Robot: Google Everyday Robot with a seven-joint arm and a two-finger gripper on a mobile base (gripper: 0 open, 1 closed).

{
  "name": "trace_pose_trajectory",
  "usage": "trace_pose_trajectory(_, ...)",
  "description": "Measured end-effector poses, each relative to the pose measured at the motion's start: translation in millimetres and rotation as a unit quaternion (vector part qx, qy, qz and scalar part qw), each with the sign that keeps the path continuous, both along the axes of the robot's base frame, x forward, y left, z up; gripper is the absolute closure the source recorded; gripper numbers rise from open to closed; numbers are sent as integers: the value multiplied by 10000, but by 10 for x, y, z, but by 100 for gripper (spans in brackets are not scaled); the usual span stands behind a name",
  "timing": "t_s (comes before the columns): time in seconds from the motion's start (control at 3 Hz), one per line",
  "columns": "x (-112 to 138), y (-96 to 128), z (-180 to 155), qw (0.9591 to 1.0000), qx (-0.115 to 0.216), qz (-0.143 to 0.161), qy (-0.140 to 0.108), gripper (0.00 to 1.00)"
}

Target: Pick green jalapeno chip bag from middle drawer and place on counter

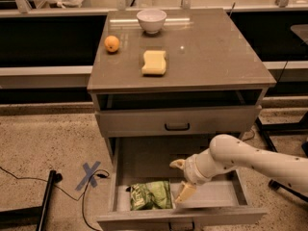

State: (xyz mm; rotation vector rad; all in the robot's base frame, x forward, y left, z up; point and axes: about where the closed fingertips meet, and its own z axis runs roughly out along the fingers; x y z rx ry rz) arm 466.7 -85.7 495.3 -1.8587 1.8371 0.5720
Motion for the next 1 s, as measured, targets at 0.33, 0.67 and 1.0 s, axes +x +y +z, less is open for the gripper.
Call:
trace_pose_trajectory(0.33, -4, 165, -181, 9998, -93, 110, 130, 26)
trace_pose_trajectory(0.67, 58, 284, -325, 9994, -112, 74, 319, 25)
trace_pose_trajectory(1.0, 131, 420, -511, 9989, -99, 54, 463, 31)
